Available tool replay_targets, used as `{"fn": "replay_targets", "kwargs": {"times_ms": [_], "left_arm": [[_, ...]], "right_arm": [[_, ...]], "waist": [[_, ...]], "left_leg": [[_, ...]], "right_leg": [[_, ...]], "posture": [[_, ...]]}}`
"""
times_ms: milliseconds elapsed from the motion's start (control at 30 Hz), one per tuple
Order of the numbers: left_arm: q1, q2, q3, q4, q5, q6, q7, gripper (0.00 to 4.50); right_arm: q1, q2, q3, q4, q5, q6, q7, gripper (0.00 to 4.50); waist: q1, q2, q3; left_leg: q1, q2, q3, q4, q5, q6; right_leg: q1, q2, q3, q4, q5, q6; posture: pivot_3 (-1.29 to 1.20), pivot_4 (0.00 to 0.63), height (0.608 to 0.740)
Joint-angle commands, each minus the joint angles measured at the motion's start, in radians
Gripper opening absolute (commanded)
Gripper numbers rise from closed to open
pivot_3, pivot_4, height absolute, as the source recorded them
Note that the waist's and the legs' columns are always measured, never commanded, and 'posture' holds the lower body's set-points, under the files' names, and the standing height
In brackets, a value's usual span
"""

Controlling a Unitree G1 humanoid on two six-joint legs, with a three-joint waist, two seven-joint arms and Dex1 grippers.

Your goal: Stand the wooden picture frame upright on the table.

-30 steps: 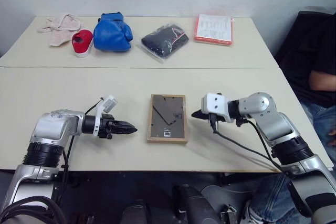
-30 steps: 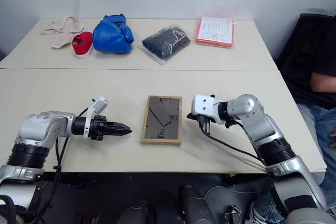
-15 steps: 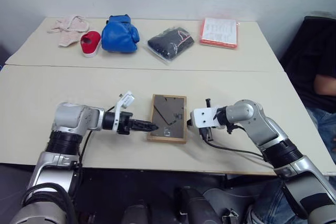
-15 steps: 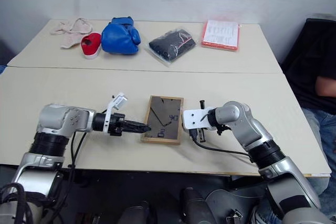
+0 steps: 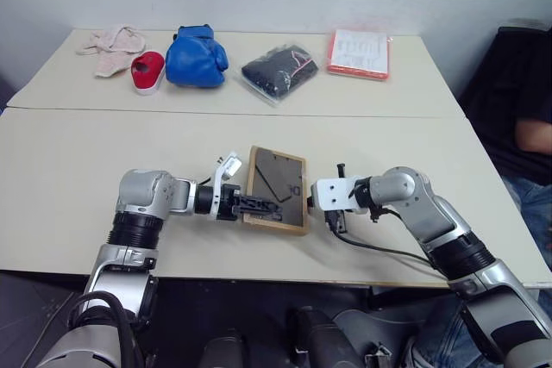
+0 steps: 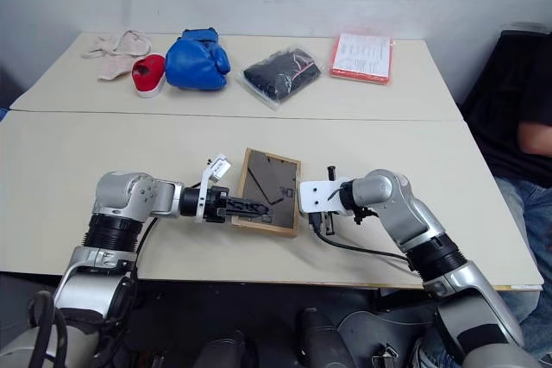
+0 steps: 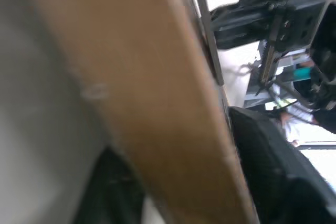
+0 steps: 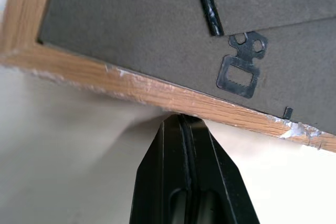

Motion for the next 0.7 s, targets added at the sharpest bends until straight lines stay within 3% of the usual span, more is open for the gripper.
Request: {"fn": "replay_targets", "kwargs": {"times_ms": [33,67,167,300,533,700], "left_arm": [[-0.006,0.016,0.05,-0.061,-0.055,0.005,-0.002,1.26],[0.0,0.022,0.063,-0.081,-0.07,0.01,0.0,1.25],[0.014,0.042,0.114,-0.147,-0.109,0.022,0.006,1.25],[0.032,0.075,0.134,-0.218,-0.136,0.014,0.013,1.25],[0.047,0.081,0.107,-0.297,-0.163,-0.022,0.013,1.25],[0.026,0.073,0.106,-0.313,-0.19,-0.033,0.01,1.25]], "right_arm": [[0.016,0.006,-0.061,-0.095,0.073,0.09,0.0,0.0],[0.022,-0.001,-0.086,-0.124,0.105,0.129,0.007,0.0],[0.033,-0.041,-0.203,-0.23,0.282,0.356,0.066,0.65],[0.005,-0.094,-0.338,-0.324,0.544,0.65,0.141,1.92],[-0.145,0.021,-0.373,-0.272,0.703,0.849,0.026,4.36],[-0.204,0.106,-0.313,-0.203,0.673,0.825,-0.048,4.5]], "waist": [[-0.004,0.0,0.0],[-0.006,0.0,0.001],[-0.006,0.0,0.002],[0.0,0.0,0.003],[-0.008,0.0,0.003],[-0.009,0.0,0.003]], "left_leg": [[0.0,0.0,0.0,0.0,0.0,0.0],[0.0,0.0,0.0,0.0,0.0,0.0],[-0.001,0.0,0.0,0.0,0.0,-0.001],[-0.002,0.0,-0.001,0.0,0.0,-0.001],[-0.002,0.001,-0.002,0.0,0.0,-0.001],[-0.008,0.0,-0.002,0.0,0.0,-0.001]], "right_leg": [[0.0,0.0,0.0,0.0,0.0,0.0],[0.0,0.0,0.0,0.0,0.0,0.0],[-0.001,0.0,0.0,0.0,0.0,0.0],[-0.001,0.0,-0.001,0.0,0.0,0.0],[-0.002,0.0,-0.001,-0.001,0.0,0.0],[-0.007,0.0,-0.001,-0.001,0.0,0.0]], "posture": [[0.0,0.15,0.74],[0.0,0.15,0.74],[0.0,0.15,0.74],[0.0,0.15,0.74],[0.0,0.15,0.74],[0.0,0.15,0.74]]}}
